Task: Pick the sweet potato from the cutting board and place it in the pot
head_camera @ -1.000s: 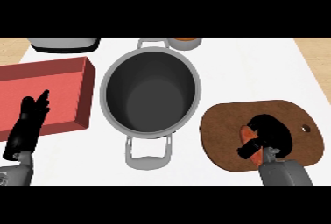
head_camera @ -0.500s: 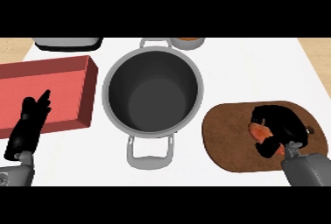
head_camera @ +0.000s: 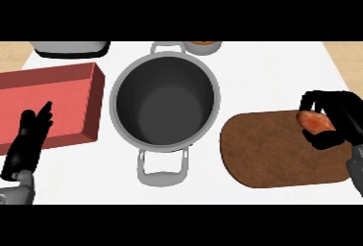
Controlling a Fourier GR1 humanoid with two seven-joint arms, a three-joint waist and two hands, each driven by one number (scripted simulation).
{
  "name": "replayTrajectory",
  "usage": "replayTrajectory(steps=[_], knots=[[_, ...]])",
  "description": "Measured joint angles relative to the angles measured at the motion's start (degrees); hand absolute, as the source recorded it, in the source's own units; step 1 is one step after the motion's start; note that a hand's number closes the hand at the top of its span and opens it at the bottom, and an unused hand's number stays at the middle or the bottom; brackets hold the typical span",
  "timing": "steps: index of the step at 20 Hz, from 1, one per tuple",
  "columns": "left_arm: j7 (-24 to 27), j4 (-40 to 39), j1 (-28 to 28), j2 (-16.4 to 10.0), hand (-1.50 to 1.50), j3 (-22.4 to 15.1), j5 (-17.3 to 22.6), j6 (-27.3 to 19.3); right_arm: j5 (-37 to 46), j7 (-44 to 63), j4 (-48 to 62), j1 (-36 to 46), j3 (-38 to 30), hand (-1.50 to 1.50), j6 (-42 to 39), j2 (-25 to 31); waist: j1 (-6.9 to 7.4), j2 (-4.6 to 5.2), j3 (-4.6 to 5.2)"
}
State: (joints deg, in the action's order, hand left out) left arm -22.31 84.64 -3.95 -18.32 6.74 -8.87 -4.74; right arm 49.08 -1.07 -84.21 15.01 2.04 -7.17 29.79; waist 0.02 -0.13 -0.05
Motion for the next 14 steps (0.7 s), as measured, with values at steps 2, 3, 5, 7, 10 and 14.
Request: replayTrajectory(steps=[2,3,5,7,10,14], knots=[[0.07,-0.12,0.04,0.06,0.00,0.02,-0.32,-0.20,-2.18,-2.31,-2.76,0.53,-1.89,1.50,1.76,-0.22,-0.26,-0.06,0.01],[-0.01,-0.40,-0.05,0.11,0.00,0.12,-0.28,-0.22,-4.10,-2.94,-4.48,1.49,-3.11,1.50,1.63,-0.37,-0.42,-0.09,0.01],[-0.27,-0.59,-0.50,-0.09,0.00,0.59,-0.13,-0.24,-7.78,-4.73,-7.99,1.57,-4.52,1.50,2.29,-1.96,-0.69,-0.17,0.03],[0.21,-1.49,-0.86,0.04,0.00,0.68,-0.18,-0.24,-11.45,-4.76,-12.34,2.76,-6.27,1.50,1.50,-2.65,-0.95,-0.21,0.05],[0.57,-2.31,-1.29,-0.05,0.00,0.95,-0.29,-0.04,-15.08,-2.88,-18.34,4.43,-7.99,1.50,-0.05,-3.39,-0.77,-0.16,0.07],[0.76,-2.49,-1.74,0.21,0.00,0.95,-0.45,0.33,-17.72,4.21,-26.76,7.91,-7.88,1.50,-4.36,-3.80,-0.44,-0.12,0.09]])
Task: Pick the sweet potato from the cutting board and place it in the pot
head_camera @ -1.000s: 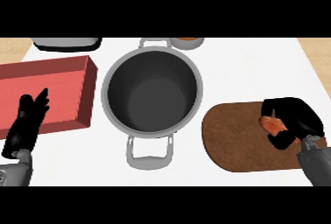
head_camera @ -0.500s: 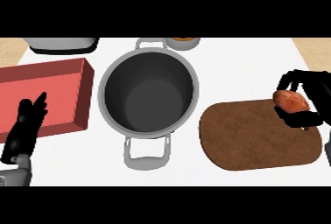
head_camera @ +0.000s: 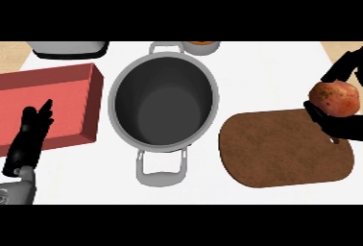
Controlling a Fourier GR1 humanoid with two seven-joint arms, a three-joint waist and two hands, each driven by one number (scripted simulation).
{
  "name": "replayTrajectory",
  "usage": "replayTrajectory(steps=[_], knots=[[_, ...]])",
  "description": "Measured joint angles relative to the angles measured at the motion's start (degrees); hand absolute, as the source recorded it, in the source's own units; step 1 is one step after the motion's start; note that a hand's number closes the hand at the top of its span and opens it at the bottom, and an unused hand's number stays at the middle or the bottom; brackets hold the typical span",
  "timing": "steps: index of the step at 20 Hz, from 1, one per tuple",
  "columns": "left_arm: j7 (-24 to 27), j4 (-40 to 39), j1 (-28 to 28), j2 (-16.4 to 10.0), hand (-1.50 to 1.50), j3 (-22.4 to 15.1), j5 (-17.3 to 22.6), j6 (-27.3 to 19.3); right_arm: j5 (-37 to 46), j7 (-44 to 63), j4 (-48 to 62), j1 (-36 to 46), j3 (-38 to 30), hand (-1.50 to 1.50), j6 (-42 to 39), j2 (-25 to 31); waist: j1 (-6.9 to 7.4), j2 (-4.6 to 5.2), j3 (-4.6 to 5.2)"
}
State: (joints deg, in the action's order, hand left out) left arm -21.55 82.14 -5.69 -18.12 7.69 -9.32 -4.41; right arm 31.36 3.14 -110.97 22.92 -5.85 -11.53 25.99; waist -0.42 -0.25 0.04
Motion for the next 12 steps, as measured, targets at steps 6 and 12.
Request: replayTrajectory(steps=[6,12], knots=[[-0.90,0.48,-0.51,0.36,0.00,-0.05,-0.32,0.51,-1.69,13.73,-3.53,10.60,5.22,1.50,-7.21,-2.42,0.65,0.09,0.02],[-2.93,2.63,-0.64,1.34,0.00,-0.85,-1.36,0.01,-0.19,25.80,0.82,21.47,12.21,1.50,-10.37,-8.80,1.04,0.13,0.03]])
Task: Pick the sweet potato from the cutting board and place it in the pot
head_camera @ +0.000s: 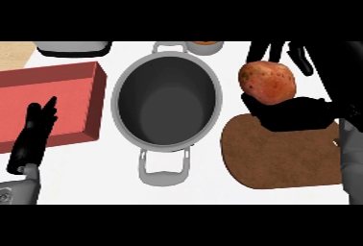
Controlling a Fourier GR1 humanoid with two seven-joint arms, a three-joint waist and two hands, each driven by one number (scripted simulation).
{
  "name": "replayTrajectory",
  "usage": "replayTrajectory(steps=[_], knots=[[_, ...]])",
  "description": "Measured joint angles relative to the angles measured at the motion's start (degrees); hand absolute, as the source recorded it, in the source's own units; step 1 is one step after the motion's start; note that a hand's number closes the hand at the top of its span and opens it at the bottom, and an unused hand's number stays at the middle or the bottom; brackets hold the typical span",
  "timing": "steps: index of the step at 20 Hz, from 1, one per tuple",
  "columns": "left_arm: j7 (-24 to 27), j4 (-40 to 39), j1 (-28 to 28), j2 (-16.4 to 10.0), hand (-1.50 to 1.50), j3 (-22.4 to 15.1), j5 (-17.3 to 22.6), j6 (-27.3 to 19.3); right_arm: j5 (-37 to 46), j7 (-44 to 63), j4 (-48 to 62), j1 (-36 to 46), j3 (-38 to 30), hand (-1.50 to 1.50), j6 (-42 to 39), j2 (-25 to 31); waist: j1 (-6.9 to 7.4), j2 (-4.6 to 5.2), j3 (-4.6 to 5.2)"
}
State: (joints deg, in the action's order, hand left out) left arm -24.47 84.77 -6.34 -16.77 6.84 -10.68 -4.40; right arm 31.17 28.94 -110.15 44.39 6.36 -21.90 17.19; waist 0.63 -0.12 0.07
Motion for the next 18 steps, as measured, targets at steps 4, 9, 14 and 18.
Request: replayTrajectory(steps=[4,9,14,18], knots=[[0.30,0.17,0.29,0.11,0.00,0.08,-0.16,0.43,1.92,3.02,6.12,4.61,3.40,1.50,0.13,-4.65,0.05,0.07,0.00],[1.50,-0.86,0.21,-0.48,0.00,1.11,0.35,1.42,4.98,2.24,16.22,7.68,7.18,1.50,1.91,-9.89,0.19,0.20,-0.02],[2.63,-1.56,0.62,-0.03,0.00,1.34,0.03,1.24,5.73,1.38,26.21,8.14,8.94,-1.50,4.53,-14.67,0.33,0.30,-0.02],[2.38,-0.49,1.22,0.37,0.00,1.08,-0.20,1.32,2.49,1.48,32.55,7.60,10.83,-1.50,8.14,-16.22,0.47,0.28,-0.05]])
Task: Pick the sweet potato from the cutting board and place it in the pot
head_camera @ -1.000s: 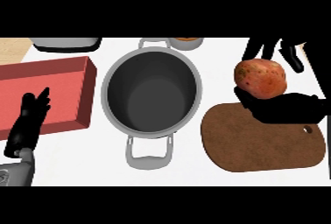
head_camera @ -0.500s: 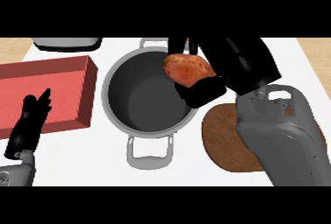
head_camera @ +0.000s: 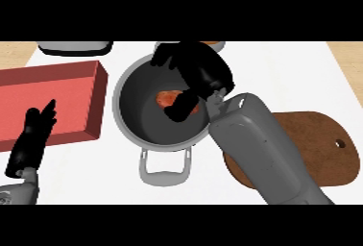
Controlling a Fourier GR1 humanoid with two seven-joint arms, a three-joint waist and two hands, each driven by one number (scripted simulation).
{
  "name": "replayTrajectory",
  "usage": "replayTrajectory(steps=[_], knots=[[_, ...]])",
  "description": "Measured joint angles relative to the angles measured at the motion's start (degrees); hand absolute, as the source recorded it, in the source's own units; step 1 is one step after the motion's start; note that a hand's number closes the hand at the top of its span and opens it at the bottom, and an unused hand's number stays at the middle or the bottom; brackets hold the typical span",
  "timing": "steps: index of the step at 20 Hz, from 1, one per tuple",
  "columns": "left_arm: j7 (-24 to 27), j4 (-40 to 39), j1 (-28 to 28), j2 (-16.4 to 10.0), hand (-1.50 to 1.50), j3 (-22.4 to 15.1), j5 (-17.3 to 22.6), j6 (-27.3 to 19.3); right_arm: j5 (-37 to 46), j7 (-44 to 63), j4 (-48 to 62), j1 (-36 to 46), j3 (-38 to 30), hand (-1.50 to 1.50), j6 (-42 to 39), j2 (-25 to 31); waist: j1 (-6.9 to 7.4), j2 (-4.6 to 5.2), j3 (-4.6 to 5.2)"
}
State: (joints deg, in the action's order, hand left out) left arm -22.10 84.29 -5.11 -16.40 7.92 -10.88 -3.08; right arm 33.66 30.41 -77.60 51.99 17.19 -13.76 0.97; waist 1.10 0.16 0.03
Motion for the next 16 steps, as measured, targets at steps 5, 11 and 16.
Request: replayTrajectory(steps=[5,11,16], knots=[[-1.24,0.36,-0.97,-0.32,0.00,0.19,0.04,0.64,-7.33,-2.32,4.52,-0.76,2.12,-1.50,9.23,-0.67,0.37,0.05,-0.02],[-0.93,0.18,-1.14,-0.67,0.00,0.77,0.36,1.14,-15.24,-7.48,5.17,-2.15,-2.05,-1.50,20.65,-0.89,0.17,0.07,-0.04],[0.06,-0.62,-0.64,-0.26,0.00,1.02,-0.04,0.72,-18.70,-12.52,6.69,-2.19,-9.35,-1.50,24.96,0.18,-0.34,0.04,-0.04]])
